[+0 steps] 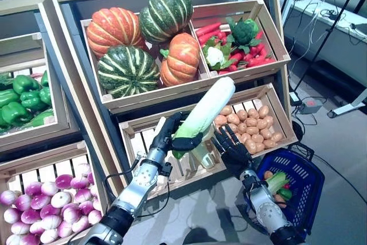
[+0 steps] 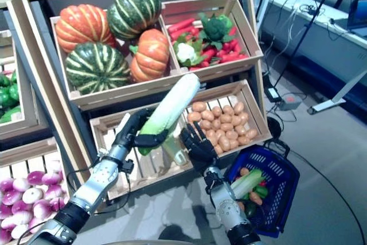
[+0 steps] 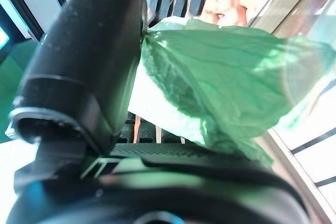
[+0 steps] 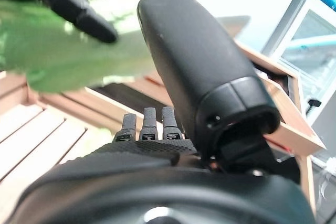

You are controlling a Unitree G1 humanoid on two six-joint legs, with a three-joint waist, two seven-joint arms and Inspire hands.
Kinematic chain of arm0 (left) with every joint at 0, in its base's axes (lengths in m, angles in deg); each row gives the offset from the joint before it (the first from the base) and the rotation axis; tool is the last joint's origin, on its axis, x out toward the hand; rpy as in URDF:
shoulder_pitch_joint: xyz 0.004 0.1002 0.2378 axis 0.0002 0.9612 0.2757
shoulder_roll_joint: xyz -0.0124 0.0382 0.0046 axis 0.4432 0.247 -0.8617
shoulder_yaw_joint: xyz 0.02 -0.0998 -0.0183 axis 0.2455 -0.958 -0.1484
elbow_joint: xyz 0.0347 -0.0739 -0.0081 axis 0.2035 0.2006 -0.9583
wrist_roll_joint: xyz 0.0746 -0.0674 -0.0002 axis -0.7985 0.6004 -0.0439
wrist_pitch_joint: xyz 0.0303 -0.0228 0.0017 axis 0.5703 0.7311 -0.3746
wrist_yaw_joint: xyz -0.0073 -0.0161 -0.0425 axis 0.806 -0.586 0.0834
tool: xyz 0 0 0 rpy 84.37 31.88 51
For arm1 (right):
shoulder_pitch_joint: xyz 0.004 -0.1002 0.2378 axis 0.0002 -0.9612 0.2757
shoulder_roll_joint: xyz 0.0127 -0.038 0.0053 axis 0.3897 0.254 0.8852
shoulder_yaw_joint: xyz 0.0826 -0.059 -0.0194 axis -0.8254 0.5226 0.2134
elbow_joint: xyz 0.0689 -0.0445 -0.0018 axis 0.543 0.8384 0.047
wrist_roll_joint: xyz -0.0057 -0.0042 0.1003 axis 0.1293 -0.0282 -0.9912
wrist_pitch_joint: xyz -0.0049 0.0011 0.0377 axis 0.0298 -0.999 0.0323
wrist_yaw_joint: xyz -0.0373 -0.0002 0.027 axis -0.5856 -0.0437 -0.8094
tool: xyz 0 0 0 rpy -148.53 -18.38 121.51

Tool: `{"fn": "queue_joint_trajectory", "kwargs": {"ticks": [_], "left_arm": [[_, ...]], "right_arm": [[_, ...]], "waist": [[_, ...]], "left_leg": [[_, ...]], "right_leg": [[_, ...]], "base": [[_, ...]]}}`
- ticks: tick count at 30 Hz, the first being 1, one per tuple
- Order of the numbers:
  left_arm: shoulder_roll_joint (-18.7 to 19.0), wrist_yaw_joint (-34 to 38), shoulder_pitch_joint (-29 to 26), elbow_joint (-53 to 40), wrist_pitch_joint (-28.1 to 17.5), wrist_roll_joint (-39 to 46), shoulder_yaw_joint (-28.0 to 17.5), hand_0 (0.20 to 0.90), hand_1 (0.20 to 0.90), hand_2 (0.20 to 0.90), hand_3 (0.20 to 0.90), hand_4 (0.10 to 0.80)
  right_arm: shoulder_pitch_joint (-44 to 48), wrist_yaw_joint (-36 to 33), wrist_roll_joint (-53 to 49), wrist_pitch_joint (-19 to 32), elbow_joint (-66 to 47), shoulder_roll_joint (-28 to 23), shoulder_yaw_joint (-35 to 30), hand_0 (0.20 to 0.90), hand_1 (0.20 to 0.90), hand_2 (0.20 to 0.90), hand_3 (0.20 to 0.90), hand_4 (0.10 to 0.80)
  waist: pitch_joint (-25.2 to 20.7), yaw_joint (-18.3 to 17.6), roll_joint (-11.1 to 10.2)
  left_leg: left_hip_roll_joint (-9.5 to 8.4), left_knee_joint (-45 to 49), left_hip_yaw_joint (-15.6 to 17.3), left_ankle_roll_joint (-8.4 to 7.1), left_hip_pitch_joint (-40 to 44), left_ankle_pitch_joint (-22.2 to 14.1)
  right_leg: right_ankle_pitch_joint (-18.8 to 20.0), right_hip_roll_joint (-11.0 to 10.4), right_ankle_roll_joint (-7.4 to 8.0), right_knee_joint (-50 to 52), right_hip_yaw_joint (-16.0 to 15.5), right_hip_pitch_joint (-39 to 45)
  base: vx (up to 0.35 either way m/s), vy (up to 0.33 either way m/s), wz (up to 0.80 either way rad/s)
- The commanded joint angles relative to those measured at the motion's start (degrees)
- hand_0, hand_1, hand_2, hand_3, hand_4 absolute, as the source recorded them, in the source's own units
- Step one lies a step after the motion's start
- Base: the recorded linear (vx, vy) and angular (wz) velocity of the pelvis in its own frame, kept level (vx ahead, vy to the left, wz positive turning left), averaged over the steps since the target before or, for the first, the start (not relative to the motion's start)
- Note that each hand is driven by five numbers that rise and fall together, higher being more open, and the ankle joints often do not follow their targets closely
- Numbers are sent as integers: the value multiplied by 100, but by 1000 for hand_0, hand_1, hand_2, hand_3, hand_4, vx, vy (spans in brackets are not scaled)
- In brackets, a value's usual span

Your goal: Put vegetables into the basket

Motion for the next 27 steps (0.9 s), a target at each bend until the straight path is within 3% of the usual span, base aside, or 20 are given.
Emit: {"fn": "queue_joint_trajectory", "kwargs": {"ticks": [1, 21, 27], "left_arm": [[81, -73, -671, -387, -706, -139, -61, 300, 300, 300, 300, 400], [426, -557, -618, -323, -539, -762, 515, 300, 300, 300, 300, 400], [540, -735, -577, -278, -699, -858, 683, 300, 300, 300, 300, 400]], "right_arm": [[770, 553, -484, 335, -597, 262, -127, 900, 900, 900, 900, 800], [1317, 545, -1076, 730, -1101, 114, -286, 900, 900, 900, 900, 800], [1550, 458, -1064, 817, -1136, -56, -481, 900, 900, 900, 900, 800]], "waist": [[-183, 142, 63], [-170, 177, 28], [-178, 183, 26]], "left_leg": [[-66, 6, -53, 119, 140, -501], [-53, 6, -54, 106, 228, -543], [-39, 6, -54, 100, 236, -561]], "right_leg": [[366, -13, -251, -18, -100, -269], [342, -22, -215, -18, -26, -207], [330, -21, -211, -18, 0, -206]], "base": [[50, -45, 9], [2, -2, 1], [0, 0, 0]]}}
